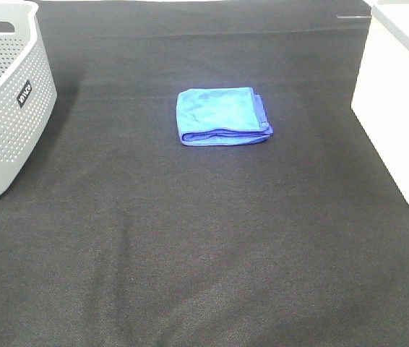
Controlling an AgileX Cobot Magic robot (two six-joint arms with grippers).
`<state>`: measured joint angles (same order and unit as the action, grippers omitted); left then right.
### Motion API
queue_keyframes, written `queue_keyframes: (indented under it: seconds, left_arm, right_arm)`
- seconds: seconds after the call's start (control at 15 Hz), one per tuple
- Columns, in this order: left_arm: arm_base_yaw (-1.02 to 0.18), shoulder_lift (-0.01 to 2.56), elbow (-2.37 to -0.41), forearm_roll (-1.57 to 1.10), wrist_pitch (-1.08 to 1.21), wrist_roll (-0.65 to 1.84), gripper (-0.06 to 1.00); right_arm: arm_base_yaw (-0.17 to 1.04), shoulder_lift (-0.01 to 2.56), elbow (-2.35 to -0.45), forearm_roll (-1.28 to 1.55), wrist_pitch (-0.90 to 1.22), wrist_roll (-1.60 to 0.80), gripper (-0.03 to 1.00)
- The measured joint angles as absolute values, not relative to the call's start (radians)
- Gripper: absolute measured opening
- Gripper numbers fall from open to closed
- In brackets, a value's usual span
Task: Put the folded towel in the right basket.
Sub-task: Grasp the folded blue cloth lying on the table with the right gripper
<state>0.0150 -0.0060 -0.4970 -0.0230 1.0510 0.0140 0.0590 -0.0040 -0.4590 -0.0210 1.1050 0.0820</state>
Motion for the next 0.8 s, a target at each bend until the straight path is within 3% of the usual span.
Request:
queue_keyframes:
  seconds: [0.8]
  left_arm:
    - [0.015,-0.006,-0.497,-0.023,1.051,0.014,0.99]
  right_arm:
    - [0.059,-0.004,-0.459,-0.021,1.105,0.082,0.97]
